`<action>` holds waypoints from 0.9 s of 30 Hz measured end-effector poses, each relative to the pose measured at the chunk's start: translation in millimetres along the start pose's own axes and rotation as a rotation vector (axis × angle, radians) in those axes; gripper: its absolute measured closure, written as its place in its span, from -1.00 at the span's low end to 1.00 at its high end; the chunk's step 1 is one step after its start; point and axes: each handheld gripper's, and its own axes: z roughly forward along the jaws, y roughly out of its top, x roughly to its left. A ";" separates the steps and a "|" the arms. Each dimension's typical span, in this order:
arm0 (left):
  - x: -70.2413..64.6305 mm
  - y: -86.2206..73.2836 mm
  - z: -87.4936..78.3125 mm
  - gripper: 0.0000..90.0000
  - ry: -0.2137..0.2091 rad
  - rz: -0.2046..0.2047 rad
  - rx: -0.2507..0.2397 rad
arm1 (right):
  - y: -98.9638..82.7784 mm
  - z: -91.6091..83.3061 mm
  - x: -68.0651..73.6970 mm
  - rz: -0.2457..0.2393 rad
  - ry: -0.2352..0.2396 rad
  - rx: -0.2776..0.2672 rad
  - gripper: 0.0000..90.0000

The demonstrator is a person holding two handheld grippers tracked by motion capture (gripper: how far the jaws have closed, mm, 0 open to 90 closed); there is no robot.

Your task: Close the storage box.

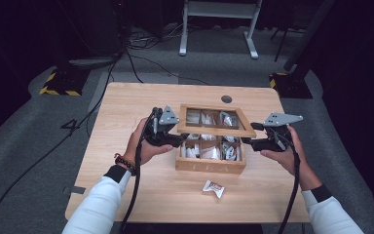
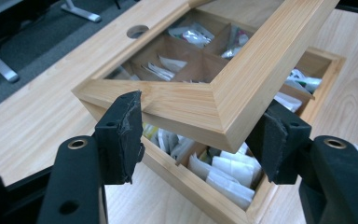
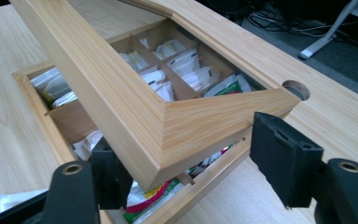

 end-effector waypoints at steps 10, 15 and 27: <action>-3.7 -9.1 3.8 -0.19 -0.011 0.009 0.024 | -12.3 0.1 3.5 0.007 0.043 -0.010 -0.34; -6.3 -14.2 5.1 -0.19 -0.009 0.012 0.026 | -17.6 0.9 4.3 0.007 0.056 -0.008 -0.36; -10.2 -26.2 9.4 -0.21 -0.025 0.013 0.054 | -27.4 2.5 10.0 0.008 0.069 0.011 -0.40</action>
